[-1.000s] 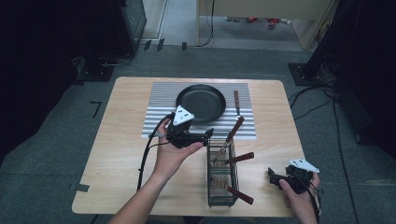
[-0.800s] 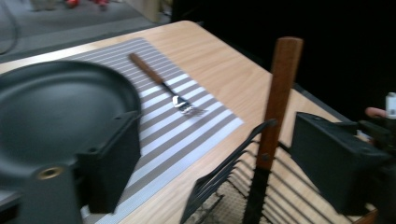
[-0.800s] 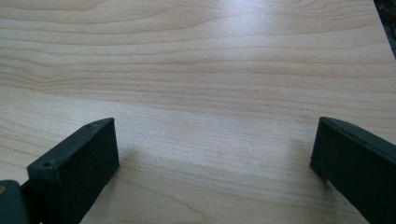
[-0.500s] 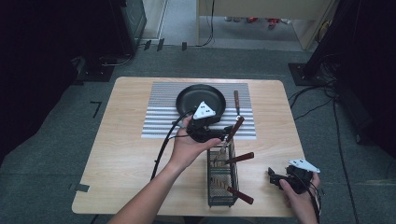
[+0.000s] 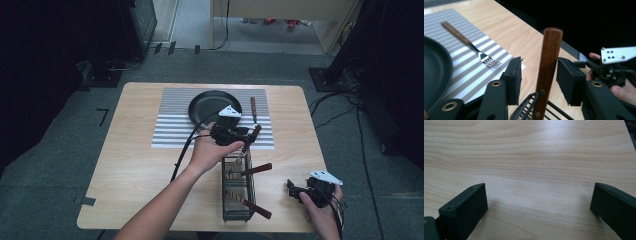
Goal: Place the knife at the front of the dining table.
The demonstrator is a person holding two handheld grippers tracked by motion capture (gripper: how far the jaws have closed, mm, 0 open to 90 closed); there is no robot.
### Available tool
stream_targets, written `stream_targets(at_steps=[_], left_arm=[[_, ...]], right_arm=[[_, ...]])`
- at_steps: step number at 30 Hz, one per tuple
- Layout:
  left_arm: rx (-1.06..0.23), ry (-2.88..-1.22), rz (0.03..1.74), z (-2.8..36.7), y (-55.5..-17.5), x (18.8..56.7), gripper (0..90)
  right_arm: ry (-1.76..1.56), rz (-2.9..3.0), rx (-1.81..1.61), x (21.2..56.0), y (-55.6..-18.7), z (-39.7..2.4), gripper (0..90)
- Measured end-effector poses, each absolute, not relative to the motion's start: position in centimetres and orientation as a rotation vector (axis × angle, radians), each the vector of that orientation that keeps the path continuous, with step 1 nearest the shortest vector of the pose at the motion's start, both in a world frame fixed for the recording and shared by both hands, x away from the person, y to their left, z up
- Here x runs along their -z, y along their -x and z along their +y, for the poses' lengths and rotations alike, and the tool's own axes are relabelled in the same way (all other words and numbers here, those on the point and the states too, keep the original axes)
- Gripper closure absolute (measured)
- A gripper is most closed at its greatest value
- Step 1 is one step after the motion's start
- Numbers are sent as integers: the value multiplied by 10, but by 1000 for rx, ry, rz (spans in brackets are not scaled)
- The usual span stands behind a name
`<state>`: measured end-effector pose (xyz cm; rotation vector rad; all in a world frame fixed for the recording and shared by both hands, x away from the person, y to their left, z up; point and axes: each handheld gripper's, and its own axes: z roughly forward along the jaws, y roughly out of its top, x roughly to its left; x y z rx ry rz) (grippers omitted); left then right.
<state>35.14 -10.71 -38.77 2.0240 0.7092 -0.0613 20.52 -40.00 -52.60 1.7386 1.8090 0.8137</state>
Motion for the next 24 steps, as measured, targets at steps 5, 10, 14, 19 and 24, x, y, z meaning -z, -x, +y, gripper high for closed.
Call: stream_targets(at_steps=[5,10,14,19,24], left_arm=[[35,-2054,670,-112,-348,389,713],[-11,-2057,638,-111,-345,388,761],[-25,-2020,613,-108,-342,383,763],[-61,-1970,603,-98,-337,371,764],[-84,-1924,595,-87,-332,360,765]], right_arm=[[-1739,1809,-816,526,-205,-400,4],[-1740,1809,-818,526,-205,-400,4],[-1740,1809,-817,526,-205,-400,4],[-1738,1810,-816,526,-205,-400,4],[-1737,1810,-816,526,-205,-400,4]])
